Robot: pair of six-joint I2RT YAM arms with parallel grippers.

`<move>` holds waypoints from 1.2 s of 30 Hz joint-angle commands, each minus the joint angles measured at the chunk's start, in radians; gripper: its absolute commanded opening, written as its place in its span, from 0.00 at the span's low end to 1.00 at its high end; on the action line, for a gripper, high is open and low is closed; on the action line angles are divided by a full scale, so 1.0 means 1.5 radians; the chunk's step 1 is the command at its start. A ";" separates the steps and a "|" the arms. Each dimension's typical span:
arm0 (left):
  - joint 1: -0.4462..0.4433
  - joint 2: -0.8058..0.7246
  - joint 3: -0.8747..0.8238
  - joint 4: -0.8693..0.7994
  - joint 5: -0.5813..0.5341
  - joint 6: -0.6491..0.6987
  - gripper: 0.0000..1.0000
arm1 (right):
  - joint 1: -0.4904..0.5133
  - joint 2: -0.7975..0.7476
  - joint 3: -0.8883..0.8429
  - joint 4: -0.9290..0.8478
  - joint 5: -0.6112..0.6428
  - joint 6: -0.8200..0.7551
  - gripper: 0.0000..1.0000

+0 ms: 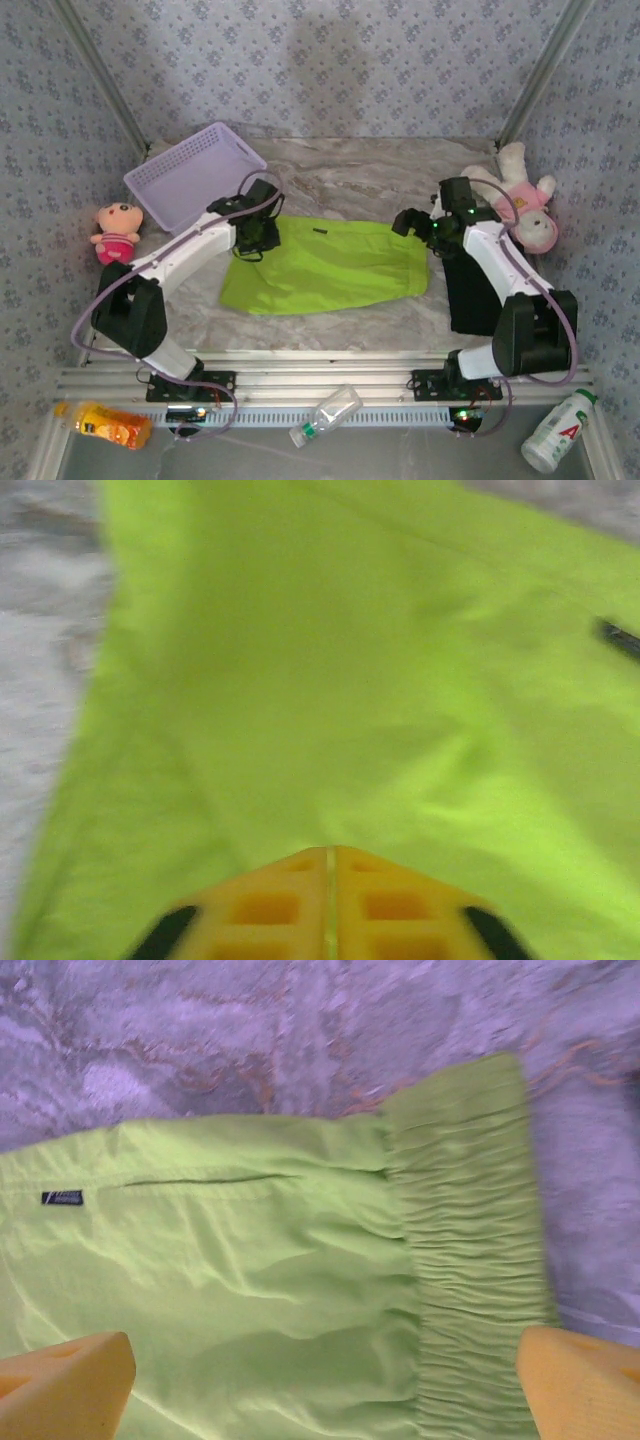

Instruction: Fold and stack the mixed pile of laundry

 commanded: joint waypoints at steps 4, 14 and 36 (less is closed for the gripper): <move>-0.073 0.143 0.076 0.031 0.066 -0.001 0.00 | -0.044 -0.028 -0.094 -0.014 -0.018 0.014 1.00; -0.117 0.258 0.121 0.008 0.075 0.000 0.00 | -0.003 -0.094 -0.246 0.089 -0.038 0.284 1.00; -0.117 0.256 0.065 0.034 0.054 -0.006 0.00 | 0.040 0.041 -0.288 0.349 0.069 0.524 0.54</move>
